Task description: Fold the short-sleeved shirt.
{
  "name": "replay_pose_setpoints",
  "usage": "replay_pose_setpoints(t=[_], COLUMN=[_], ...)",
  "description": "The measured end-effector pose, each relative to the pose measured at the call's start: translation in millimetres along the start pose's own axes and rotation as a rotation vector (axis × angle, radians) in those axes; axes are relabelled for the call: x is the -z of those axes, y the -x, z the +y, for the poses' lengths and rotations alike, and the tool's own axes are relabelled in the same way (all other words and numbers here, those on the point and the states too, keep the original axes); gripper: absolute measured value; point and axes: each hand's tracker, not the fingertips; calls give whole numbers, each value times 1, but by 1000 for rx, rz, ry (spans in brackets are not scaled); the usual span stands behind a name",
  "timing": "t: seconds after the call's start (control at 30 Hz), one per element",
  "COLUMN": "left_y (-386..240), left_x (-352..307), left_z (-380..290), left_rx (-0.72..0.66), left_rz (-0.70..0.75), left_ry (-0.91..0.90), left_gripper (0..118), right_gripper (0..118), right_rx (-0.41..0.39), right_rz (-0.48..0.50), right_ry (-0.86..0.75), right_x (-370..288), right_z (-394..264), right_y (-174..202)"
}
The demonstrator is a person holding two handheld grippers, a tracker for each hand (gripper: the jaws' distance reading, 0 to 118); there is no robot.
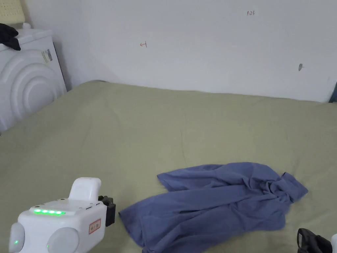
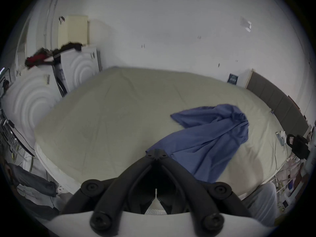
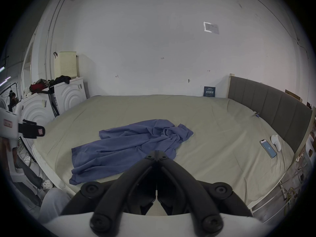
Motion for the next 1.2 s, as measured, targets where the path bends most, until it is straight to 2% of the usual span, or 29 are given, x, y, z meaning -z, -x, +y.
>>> replay_pose_setpoints(t=[0.07, 0.1, 0.13, 0.2, 0.23, 0.37, 0.47, 0.53, 0.6, 0.63, 0.67, 0.7, 0.73, 0.77, 0.8, 0.9, 1.03, 1.13, 1.2], left_y=[7, 11, 11, 12, 12, 13, 4, -9, -12, -13, -16, -20, -21, -22, -16, -17, -26, -4, -21], left_x=[29, 47, 58, 91, 108, 151, 166, 169, 160, 152, 145, 139, 137, 135, 137, 139, 128, 129, 119], left_z=[4, 7, 8, 11, 12, 30, 18, 3, 4, 7, 6, 6, 9, 9, 11, 12, 17, 20, 21], left_rx=[-33, -22, -24, -15, -16, 14, 64, 126, 97, 80, 56, 58, 103, 81, 75, 12, -11, 9, 13], left_rz=[1, -19, -9, 22, 25, 84, 133, 163, 159, 95, 46, 42, 62, 21, 49, 18, -28, -49, -56], left_ry=[64, 93, 104, 178, 225, 290, 335, 327, 312, 320, 297, 280, 285, 266, 279, 273, 259, 250, 247], left_gripper=[0, 12, 35, 114, 118, 118, 117, 115, 113, 104, 86, 59, 20, 1, 1, 1, 1, 1, 1], right_gripper=[2, 2, 2, 2, 2, 2, 2, 2, 2, 2, 2, 2, 2, 2, 2, 2, 2, 2, 2], right_rx=[-5, -10, -18, -32, -35, -39, -39, -36, -36, -39, -37, -26, -4, 9, 10, -1, 45, 4, 63], right_rz=[8, 9, 7, 11, 9, 11, 10, 12, 12, 12, 13, 17, 25, 25, 23, 1, -37, -100, -102], right_ry=[20, 30, 41, 60, 71, 111, 132, 142, 148, 149, 148, 150, 153, 156, 155, 151, 167, 189, 203], right_x=[8, 12, 17, 25, 29, 42, 46, 48, 48, 48, 49, 49, 49, 50, 50, 53, 76, 108, 134], right_z=[-2, -3, -4, -7, -9, -17, -21, -22, -23, -24, -24, -24, -24, -23, -22, -17, -4, 11, 25], right_y=[2, 3, 4, 5, 6, 6, 4, 2, 1, 1, -1, -4, -6, -9, -11, -21, -52, -79, -102])
